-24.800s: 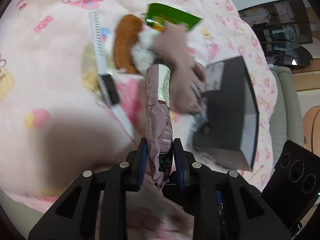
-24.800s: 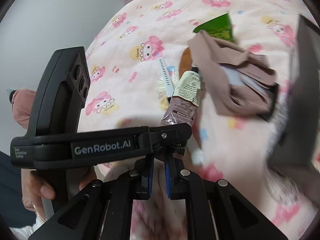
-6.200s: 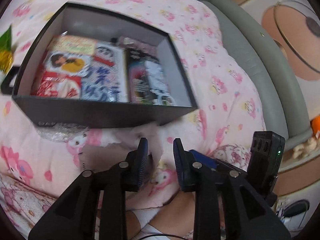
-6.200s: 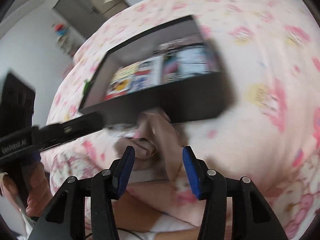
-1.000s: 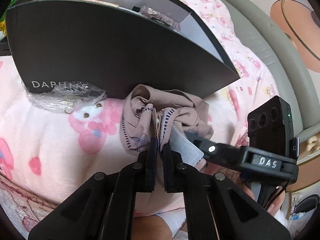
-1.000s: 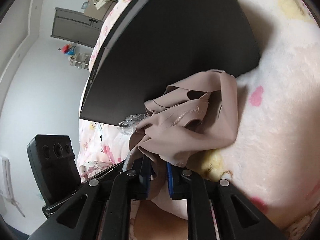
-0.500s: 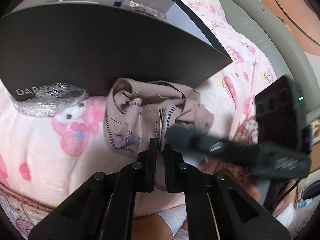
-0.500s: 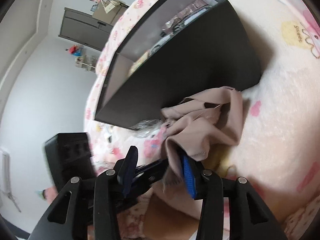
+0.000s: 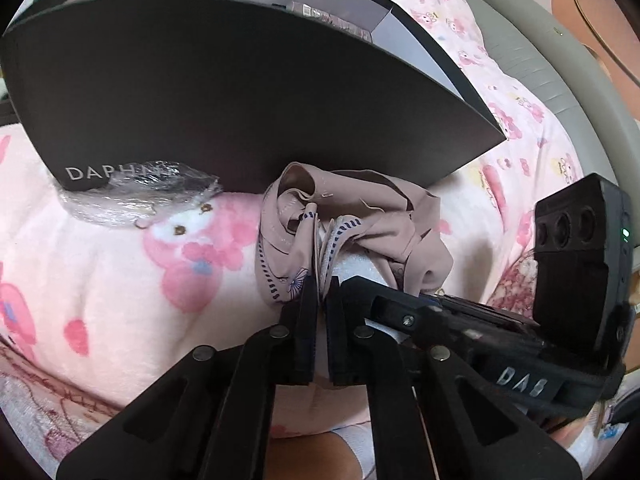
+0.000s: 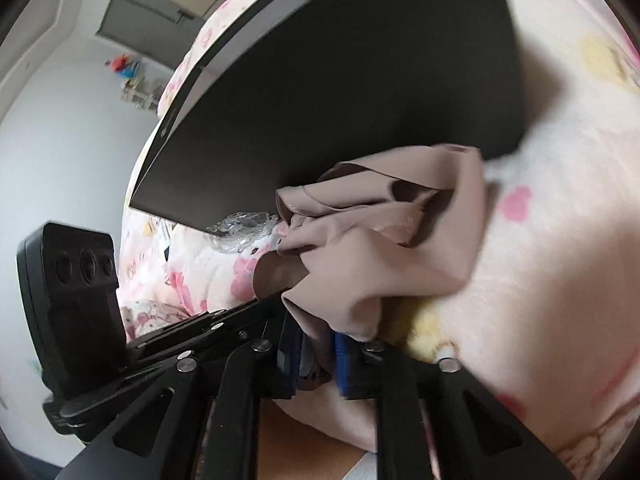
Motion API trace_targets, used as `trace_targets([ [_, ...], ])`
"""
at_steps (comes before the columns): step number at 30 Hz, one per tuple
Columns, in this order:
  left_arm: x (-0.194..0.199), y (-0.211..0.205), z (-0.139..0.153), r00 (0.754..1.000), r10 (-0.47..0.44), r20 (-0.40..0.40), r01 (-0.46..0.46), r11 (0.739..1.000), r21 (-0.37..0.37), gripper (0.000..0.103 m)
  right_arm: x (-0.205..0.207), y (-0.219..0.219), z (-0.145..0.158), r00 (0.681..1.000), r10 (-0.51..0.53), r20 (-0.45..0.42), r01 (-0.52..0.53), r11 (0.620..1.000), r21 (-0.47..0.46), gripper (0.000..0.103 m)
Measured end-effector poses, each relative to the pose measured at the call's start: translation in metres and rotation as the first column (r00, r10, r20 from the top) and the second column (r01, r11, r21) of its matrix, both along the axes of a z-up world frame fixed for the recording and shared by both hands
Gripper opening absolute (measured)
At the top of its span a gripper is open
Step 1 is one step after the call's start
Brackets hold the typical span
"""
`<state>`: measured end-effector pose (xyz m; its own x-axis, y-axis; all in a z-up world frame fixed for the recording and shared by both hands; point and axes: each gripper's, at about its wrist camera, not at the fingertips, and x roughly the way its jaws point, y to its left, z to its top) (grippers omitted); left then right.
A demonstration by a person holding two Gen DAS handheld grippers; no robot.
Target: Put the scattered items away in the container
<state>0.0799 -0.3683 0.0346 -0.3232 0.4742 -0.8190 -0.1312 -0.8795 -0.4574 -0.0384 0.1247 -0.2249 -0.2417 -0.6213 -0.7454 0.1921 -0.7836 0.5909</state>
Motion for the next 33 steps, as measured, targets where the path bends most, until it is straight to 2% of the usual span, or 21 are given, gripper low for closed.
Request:
trace_targets([
  [2, 0.002, 0.003, 0.0, 1.0, 0.001, -0.013, -0.001, 1.0, -0.017, 0.002, 0.001, -0.005, 0.002, 0.999, 0.011, -0.035, -0.01, 0.999, 0.046, 0.007],
  [7, 0.003, 0.0, -0.002, 1.0, 0.02, -0.006, -0.02, 0.999, -0.029, 0.002, -0.002, -0.006, -0.001, 1.0, -0.005, -0.011, 0.006, 0.999, 0.051, 0.006],
  [12, 0.002, -0.011, -0.002, 0.997, 0.074, -0.003, -0.074, 0.995, -0.071, 0.002, 0.0, -0.011, -0.002, 0.999, -0.008, -0.034, 0.012, 0.994, 0.108, 0.006],
  [13, 0.002, -0.016, -0.003, 0.997, 0.083, 0.011, -0.082, 0.996, -0.042, 0.002, -0.001, -0.007, -0.004, 0.999, -0.026, -0.025, 0.029, 0.992, 0.124, 0.0],
  [15, 0.003, -0.02, -0.002, 0.996, 0.084, 0.015, -0.084, 0.996, -0.013, 0.002, -0.003, -0.002, -0.008, 0.999, -0.041, 0.004, 0.041, 0.994, 0.099, 0.0],
  [17, 0.006, -0.018, 0.004, 0.998, 0.064, -0.019, -0.065, 0.998, -0.008, 0.002, -0.002, -0.004, -0.006, 0.999, -0.034, -0.011, 0.035, 0.994, 0.106, 0.001],
  [19, 0.01, -0.017, 0.011, 0.998, 0.032, -0.057, -0.03, 0.999, 0.031, 0.002, 0.0, -0.004, -0.002, 0.999, -0.034, -0.039, 0.037, 0.994, 0.101, 0.001],
  [21, 0.016, -0.022, 0.022, 0.995, 0.026, -0.098, -0.018, 0.997, 0.081, 0.002, 0.004, 0.006, 0.006, 0.996, -0.061, -0.067, 0.063, 0.998, 0.025, 0.001],
  [24, 0.02, -0.035, 0.032, 0.995, 0.025, -0.096, -0.008, 0.985, 0.173, 0.002, 0.011, 0.035, 0.028, 0.987, -0.124, -0.099, 0.105, 0.978, -0.18, 0.002],
  [25, 0.023, -0.04, 0.037, 0.995, 0.026, -0.1, -0.008, 0.984, 0.178, 0.003, 0.014, 0.043, 0.035, 0.984, -0.14, -0.107, 0.116, 0.972, -0.205, 0.002],
  [26, 0.022, -0.038, 0.039, 0.995, 0.017, -0.099, 0.0, 0.984, 0.176, 0.003, 0.017, 0.05, 0.042, 0.98, -0.156, -0.125, 0.131, 0.974, -0.187, 0.002],
  [27, 0.023, -0.039, 0.041, 0.997, -0.004, -0.082, 0.018, 0.986, 0.166, 0.006, 0.02, 0.057, 0.051, 0.973, -0.173, -0.15, 0.152, 0.978, -0.143, 0.002],
  [29, 0.022, -0.041, 0.04, 0.999, -0.03, -0.019, 0.032, 0.991, 0.133, 0.025, 0.023, 0.07, 0.058, 0.973, -0.178, -0.147, 0.164, 0.981, -0.106, 0.002],
  [30, 0.021, -0.036, 0.036, 1.0, -0.028, 0.014, 0.026, 0.993, 0.118, 0.044, 0.023, 0.078, 0.059, 0.976, -0.182, -0.12, 0.17, 0.98, -0.106, 0.002],
  [31, 0.016, -0.034, 0.038, 0.999, -0.018, 0.028, 0.015, 0.993, 0.119, 0.05, 0.022, 0.082, 0.06, 0.979, -0.182, -0.093, 0.173, 0.979, -0.105, 0.003],
  [33, 0.014, -0.042, 0.039, 0.999, 0.01, 0.037, -0.016, 0.984, 0.176, 0.05, 0.019, 0.082, 0.058, 0.988, -0.148, -0.049, 0.143, 0.985, -0.1, 0.005],
])
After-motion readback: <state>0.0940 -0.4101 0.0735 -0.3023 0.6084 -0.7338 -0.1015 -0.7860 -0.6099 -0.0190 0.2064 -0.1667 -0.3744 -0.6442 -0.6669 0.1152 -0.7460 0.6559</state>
